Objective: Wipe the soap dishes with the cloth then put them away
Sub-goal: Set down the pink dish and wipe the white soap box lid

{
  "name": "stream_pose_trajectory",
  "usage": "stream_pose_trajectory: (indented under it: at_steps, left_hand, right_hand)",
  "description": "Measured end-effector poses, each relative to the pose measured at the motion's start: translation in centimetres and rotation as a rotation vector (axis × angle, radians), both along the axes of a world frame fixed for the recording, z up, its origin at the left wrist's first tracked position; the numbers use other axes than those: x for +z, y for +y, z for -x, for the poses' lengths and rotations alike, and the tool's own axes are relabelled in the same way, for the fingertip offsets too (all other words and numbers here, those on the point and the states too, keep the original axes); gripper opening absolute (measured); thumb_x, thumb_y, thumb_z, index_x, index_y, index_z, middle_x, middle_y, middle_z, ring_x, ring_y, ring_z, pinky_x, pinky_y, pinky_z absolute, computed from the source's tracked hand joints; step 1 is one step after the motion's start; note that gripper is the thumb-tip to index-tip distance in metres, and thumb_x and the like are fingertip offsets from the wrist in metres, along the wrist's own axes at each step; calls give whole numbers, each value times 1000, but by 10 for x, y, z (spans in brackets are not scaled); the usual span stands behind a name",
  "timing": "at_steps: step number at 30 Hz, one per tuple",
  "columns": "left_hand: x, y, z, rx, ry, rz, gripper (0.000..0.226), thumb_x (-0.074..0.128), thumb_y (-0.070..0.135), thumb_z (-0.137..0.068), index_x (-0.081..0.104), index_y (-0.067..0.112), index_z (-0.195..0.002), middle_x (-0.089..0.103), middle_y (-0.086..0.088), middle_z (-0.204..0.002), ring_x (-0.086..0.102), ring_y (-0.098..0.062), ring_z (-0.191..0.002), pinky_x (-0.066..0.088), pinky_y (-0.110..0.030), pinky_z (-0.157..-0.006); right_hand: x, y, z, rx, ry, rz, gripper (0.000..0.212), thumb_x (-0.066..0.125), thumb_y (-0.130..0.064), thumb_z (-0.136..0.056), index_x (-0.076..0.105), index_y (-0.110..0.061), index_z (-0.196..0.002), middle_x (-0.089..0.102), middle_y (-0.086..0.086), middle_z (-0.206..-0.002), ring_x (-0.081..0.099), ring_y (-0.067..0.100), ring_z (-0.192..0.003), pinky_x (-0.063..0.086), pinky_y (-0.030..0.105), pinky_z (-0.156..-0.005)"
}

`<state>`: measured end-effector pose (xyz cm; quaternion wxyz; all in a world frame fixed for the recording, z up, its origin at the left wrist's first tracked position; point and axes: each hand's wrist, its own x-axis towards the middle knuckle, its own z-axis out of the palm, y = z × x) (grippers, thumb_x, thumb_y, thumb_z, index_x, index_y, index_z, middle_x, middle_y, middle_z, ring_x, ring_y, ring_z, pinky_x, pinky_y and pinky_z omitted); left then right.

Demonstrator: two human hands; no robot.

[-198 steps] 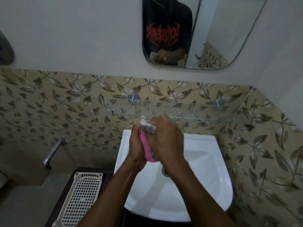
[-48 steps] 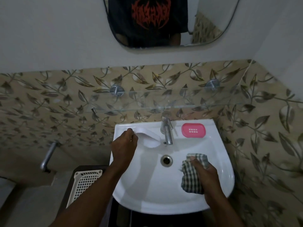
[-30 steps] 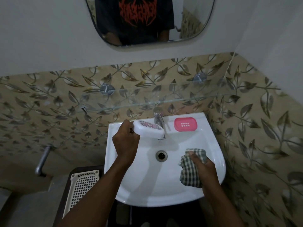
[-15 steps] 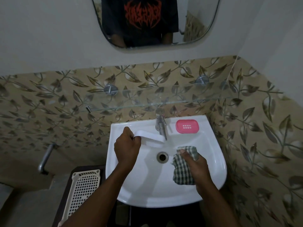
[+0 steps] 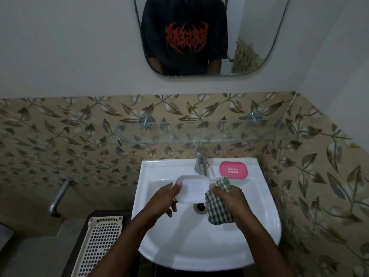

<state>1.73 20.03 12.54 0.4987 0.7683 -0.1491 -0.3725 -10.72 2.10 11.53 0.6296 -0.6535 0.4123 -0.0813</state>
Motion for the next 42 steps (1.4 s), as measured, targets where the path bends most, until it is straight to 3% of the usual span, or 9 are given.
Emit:
stream_pose_trajectory:
  at_steps: [2, 5, 8, 15, 20, 27, 31, 37, 42]
  left_hand:
    - [2, 1, 4, 53, 304, 182, 50, 33, 65, -91, 57, 29, -117, 66, -10, -110, 69, -27, -89, 59, -42, -69]
    - [2, 2, 9, 159, 631, 391, 46, 34, 61, -93, 54, 31, -121, 65, -16, -123, 66, -42, -106, 56, -54, -84]
    - [-5, 1, 9, 249, 769, 546, 45, 44, 47, -95, 57, 21, -129, 61, -21, -130, 59, -51, -112, 58, -53, -79]
    - [-17, 1, 2, 335, 974, 709, 61, 58, 43, -89, 48, 7, -137, 55, -26, -135, 49, -50, -126, 31, -60, -112]
    - [-18, 2, -5, 424, 1051, 874, 59, 58, 32, -86, 46, 2, -137, 51, -31, -136, 47, -56, -123, 32, -68, -106]
    - [-3, -10, -1, 349, 1005, 857, 46, 48, 29, -87, 67, -3, -114, 63, -24, -123, 59, -42, -113, 42, -57, -104]
    - [-9, -15, 1, 318, 921, 793, 41, 45, 32, -86, 64, 5, -111, 68, -18, -104, 64, -31, -94, 54, -43, -84]
    - [-20, -9, -5, 316, 873, 718, 38, 52, 40, -89, 67, 7, -101, 69, -15, -100, 69, -27, -88, 57, -39, -80]
    - [-20, -9, -3, 277, 793, 721, 35, 58, 32, -83, 66, 9, -108, 64, -15, -108, 63, -28, -93, 48, -39, -83]
  right_hand:
    - [6, 2, -5, 54, 36, 9, 19, 72, -39, -84, 67, -20, -82, 72, -3, -77, 68, 8, -66, 50, 22, -60]
    - [8, 4, -15, 91, 112, 81, 28, 72, -46, -80, 69, -21, -90, 73, 1, -92, 69, 18, -83, 55, 37, -85]
    - [18, 7, -24, 102, 141, 149, 19, 71, -43, -82, 62, -27, -78, 66, -8, -82, 64, 11, -77, 49, 32, -82]
    - [40, 9, -34, 290, 187, 354, 23, 67, -41, -83, 69, -21, -93, 73, 2, -96, 68, 16, -83, 54, 34, -81]
    - [64, 5, -36, 331, 132, 403, 38, 65, -25, -87, 52, -19, -123, 60, -3, -105, 57, 15, -93, 43, 27, -73]
    - [60, 42, -60, 234, 147, 1103, 11, 64, -17, -84, 72, -13, -92, 70, 9, -93, 66, 28, -86, 44, 28, -65]
    - [50, 63, -70, 283, 199, 1096, 14, 59, -17, -89, 73, -18, -91, 72, 5, -93, 68, 24, -87, 43, 26, -67]
    - [35, 85, -61, 599, 78, 1055, 18, 52, -23, -90, 69, -20, -94, 69, 1, -93, 65, 23, -87, 54, 33, -74]
    - [41, 73, -63, 481, 67, 1118, 16, 60, -32, -83, 71, -24, -92, 71, -3, -91, 66, 18, -84, 46, 24, -70]
